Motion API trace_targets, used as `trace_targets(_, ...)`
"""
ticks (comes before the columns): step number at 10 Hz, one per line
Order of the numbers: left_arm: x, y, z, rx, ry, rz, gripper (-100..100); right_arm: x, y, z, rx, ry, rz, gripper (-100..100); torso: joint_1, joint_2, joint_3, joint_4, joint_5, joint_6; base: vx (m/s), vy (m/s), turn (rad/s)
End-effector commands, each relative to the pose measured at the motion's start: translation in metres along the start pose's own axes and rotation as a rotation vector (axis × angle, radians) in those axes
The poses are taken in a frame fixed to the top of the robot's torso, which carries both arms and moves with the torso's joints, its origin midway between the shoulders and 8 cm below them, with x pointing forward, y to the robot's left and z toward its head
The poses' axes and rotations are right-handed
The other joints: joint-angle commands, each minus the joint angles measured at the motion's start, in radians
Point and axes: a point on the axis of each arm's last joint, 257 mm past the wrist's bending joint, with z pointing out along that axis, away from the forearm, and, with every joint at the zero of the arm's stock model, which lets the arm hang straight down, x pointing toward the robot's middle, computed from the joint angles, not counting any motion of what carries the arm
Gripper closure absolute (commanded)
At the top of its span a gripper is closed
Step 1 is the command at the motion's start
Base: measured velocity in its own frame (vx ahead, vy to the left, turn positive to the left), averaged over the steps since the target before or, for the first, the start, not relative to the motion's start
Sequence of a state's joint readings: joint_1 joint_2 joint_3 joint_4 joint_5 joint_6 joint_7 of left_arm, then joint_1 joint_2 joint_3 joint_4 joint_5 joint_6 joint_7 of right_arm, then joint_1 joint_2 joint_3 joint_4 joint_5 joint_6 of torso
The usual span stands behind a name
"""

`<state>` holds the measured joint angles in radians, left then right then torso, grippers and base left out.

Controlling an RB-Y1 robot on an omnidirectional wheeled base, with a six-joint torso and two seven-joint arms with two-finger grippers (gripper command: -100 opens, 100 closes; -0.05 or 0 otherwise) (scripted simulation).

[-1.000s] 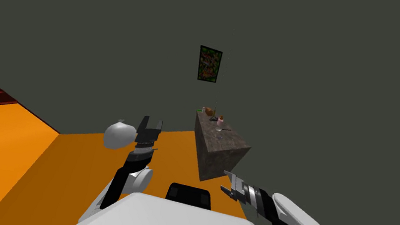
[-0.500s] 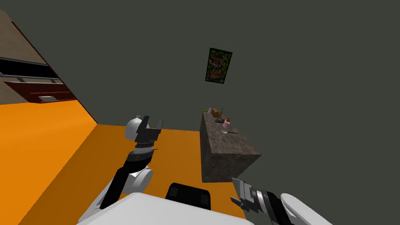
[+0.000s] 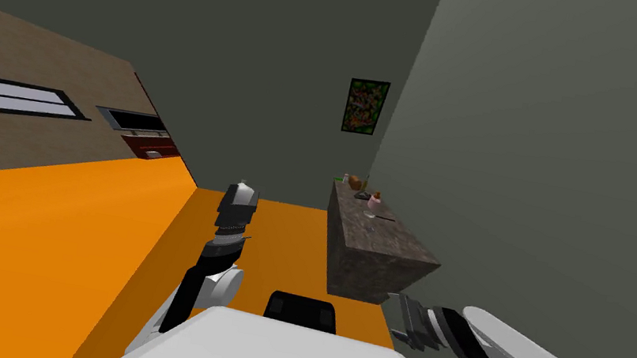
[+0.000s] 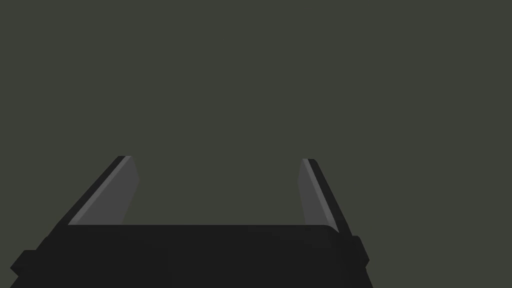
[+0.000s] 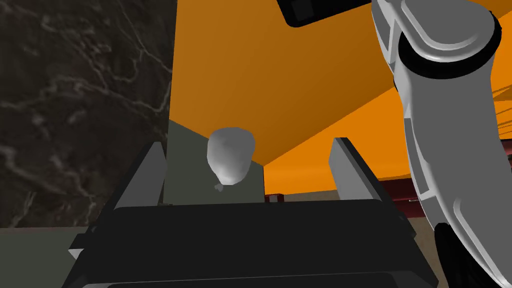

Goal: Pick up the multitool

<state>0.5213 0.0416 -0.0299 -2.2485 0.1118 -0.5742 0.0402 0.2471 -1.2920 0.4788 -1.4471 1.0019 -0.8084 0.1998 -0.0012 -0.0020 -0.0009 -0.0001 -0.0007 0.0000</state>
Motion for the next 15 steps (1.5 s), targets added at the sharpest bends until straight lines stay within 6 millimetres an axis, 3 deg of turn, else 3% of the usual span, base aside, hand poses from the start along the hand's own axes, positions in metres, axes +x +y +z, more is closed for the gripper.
trace_targets(1,0.000,0.000,0.000,0.000,0.000,0.000,0,0.012,-0.008,-0.013,0.006,0.048,-0.023,-100,0.000,0.000,0.000,0.000,0.000,0.000,-0.030,-0.008,0.151)
trace_targets(2,0.000,0.000,0.000,0.000,0.000,0.000,0,0.036,-0.019,-0.028,0.016,0.123,-0.058,-100,0.000,0.000,0.000,0.000,0.000,0.002,-0.026,0.003,0.301)
trace_targets(3,0.000,0.000,0.000,0.000,0.000,0.000,0,0.037,-0.020,-0.031,0.017,0.129,-0.060,-100,0.000,-0.001,0.000,0.000,0.000,0.000,-0.020,0.002,0.155)
trace_targets(5,0.000,0.000,0.000,0.000,0.000,0.000,0,0.078,-0.044,-0.069,0.041,0.272,-0.123,-100,0.001,-0.001,-0.001,0.000,0.000,0.000,-0.021,0.018,0.375)
trace_targets(6,0.000,0.000,0.000,0.000,0.000,0.000,0,0.079,-0.045,-0.071,0.042,0.277,-0.124,-100,0.002,-0.002,-0.001,0.000,0.000,0.000,-0.013,0.012,0.141)
trace_targets(8,0.000,0.000,0.000,0.000,0.000,0.000,0,0.110,-0.069,-0.113,0.069,0.404,-0.176,-100,0.002,-0.002,-0.001,0.000,0.000,0.001,-0.002,0.022,0.341)
trace_targets(9,0.000,0.000,0.000,0.000,0.000,0.000,0,0.110,-0.069,-0.113,0.069,0.404,-0.176,-100,0.002,-0.003,-0.002,-0.001,0.000,0.000,0.012,0.010,0.158)
trace_targets(12,0.000,0.000,0.000,0.000,0.000,0.000,0,0.138,-0.099,-0.167,0.110,0.545,-0.231,-100,0.002,-0.006,-0.003,-0.001,0.000,0.001,0.053,0.011,0.331)
trace_targets(13,0.000,0.000,0.000,0.000,0.000,0.000,0,0.138,-0.099,-0.167,0.110,0.545,-0.231,-100,0.001,-0.008,-0.005,-0.002,0.000,0.001,0.069,-0.001,0.121)
trace_targets(15,0.000,0.000,0.000,0.000,0.000,0.000,0,0.148,-0.113,-0.191,0.133,0.603,-0.254,-100,0.001,-0.008,-0.004,-0.002,0.000,0.001,0.084,-0.002,0.265)
